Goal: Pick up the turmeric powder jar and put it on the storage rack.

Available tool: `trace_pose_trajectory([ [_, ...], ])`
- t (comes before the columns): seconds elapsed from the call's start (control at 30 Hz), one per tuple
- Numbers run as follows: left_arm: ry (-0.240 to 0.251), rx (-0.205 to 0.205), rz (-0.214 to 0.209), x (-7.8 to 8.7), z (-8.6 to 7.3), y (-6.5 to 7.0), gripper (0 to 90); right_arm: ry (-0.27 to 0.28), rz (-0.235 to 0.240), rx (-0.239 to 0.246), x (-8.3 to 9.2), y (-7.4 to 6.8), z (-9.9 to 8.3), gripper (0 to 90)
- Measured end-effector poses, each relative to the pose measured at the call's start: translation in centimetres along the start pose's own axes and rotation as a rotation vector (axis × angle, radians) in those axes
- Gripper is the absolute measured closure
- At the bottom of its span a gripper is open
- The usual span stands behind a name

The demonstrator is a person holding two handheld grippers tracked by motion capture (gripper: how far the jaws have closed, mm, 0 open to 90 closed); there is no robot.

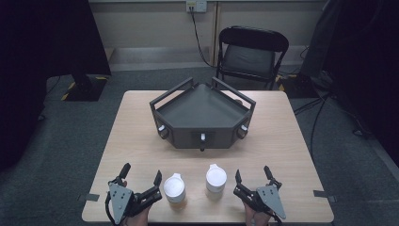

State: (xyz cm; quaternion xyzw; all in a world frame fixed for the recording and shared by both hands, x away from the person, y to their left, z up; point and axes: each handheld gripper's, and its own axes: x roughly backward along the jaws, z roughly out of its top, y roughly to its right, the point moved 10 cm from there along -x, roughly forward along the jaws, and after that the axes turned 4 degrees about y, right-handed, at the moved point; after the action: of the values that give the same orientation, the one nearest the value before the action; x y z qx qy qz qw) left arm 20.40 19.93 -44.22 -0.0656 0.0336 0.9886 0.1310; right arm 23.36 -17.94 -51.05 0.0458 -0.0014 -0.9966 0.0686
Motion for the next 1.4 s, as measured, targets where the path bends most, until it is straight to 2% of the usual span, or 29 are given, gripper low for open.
trace_pose_trajectory([
  [0.13,-0.009,0.019,-0.024,0.3,0.5,0.7,0.1,0.000,0.000,0.000,0.0,0.0,0.0,3.4],
  [0.33,-0.006,0.012,-0.068,0.9,0.5,2.2,0.2,0.000,0.000,0.000,0.0,0.0,0.0,3.4],
  [0.5,-0.020,0.015,-0.124,0.9,0.1,3.3,1.1,0.000,-0.001,0.001,0.0,0.0,0.0,3.4],
  [0.63,-0.027,0.020,-0.131,0.8,-0.7,4.0,2.3,0.000,-0.002,0.000,0.0,0.0,0.0,3.4],
  [0.8,-0.042,-0.007,-0.142,0.9,-1.4,4.6,4.2,0.000,-0.002,0.001,0.0,0.0,0.0,3.4],
  [1.07,-0.078,-0.017,-0.153,1.0,-2.7,5.4,8.2,0.000,-0.002,0.001,0.0,0.0,0.0,3.4],
  [1.3,-0.092,-0.041,-0.129,1.1,-3.8,6.0,11.9,0.000,-0.002,0.001,0.0,0.0,0.0,3.4],
  [1.4,-0.106,-0.029,-0.132,1.1,-4.2,6.0,13.9,0.000,-0.002,0.000,0.0,0.0,0.0,3.4],
])
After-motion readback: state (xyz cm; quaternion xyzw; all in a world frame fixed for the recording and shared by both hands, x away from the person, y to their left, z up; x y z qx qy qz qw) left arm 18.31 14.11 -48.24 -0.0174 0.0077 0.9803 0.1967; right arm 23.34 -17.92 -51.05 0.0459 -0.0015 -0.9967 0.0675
